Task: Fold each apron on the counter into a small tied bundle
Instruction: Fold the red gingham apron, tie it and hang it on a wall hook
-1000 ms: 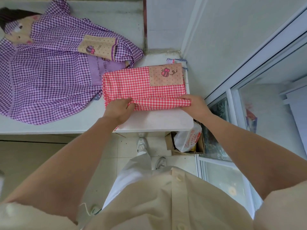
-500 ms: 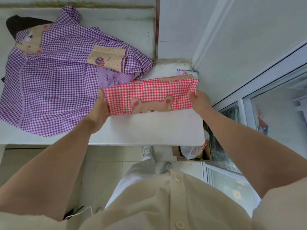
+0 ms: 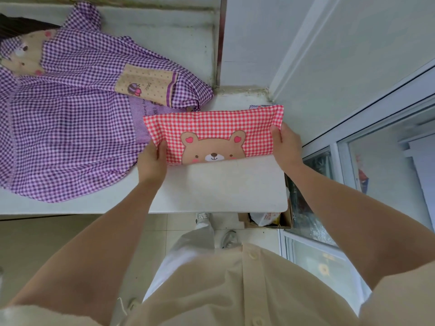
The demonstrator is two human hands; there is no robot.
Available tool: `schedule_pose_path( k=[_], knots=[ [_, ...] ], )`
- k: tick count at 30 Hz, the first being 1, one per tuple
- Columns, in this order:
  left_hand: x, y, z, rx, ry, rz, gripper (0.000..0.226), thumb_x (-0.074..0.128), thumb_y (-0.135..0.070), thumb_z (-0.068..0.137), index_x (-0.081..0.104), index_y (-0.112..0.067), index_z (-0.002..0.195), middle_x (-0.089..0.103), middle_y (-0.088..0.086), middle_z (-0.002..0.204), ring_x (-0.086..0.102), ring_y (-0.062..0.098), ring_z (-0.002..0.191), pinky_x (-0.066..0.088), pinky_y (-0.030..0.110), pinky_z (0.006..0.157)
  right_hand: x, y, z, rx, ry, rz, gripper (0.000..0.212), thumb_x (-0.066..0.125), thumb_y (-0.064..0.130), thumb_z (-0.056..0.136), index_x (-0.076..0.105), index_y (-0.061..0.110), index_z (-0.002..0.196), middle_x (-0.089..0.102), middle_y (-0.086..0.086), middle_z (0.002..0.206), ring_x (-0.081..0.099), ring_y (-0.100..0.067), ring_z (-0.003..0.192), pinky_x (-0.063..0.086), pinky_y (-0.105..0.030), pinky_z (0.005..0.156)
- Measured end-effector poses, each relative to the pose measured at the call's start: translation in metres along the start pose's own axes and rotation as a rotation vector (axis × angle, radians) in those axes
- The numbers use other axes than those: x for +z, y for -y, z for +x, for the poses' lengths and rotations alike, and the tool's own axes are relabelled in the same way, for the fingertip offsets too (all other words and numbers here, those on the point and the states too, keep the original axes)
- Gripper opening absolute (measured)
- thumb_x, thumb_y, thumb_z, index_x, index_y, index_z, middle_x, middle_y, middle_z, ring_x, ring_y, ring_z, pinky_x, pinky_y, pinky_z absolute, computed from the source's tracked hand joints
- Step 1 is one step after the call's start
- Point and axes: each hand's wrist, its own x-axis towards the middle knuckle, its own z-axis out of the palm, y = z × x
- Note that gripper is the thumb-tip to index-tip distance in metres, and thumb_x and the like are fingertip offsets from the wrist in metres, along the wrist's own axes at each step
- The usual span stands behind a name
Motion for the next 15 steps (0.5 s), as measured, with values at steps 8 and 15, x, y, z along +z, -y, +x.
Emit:
schedule_pose_path(
  k=[8, 15],
  knots=[
    [0.003, 0.019, -0.005, -0.008, -0.111, 0.35, 0.028, 0.046, -0.028, 0.101, 0.055, -0.008, 0.084, 0.059, 0.009, 0.074, 0.053, 0.028, 0.069, 0.043, 0.038, 0.07, 0.022, 0.002, 0.008, 0.05, -0.015, -0.387, 0.038, 0.031, 0.031, 0.106, 0.057, 0.005, 0.113, 0.067, -0.017, 0.093, 0.063, -0.037, 0.087, 0.036, -0.034, 0.066],
    [0.004, -0.014, -0.011, 0.07, -0.488, 0.377, 0.034, 0.049, -0.011, 0.072, 0.052, -0.003, 0.105, 0.052, 0.018, 0.107, 0.048, 0.036, 0.104, 0.032, 0.043, 0.09, 0.026, 0.006, 0.011, 0.095, -0.022, -0.431, 0.036, 0.034, 0.032, 0.105, 0.058, 0.006, 0.101, 0.066, -0.015, 0.088, 0.063, -0.035, 0.082, 0.037, -0.034, 0.064]
  ],
)
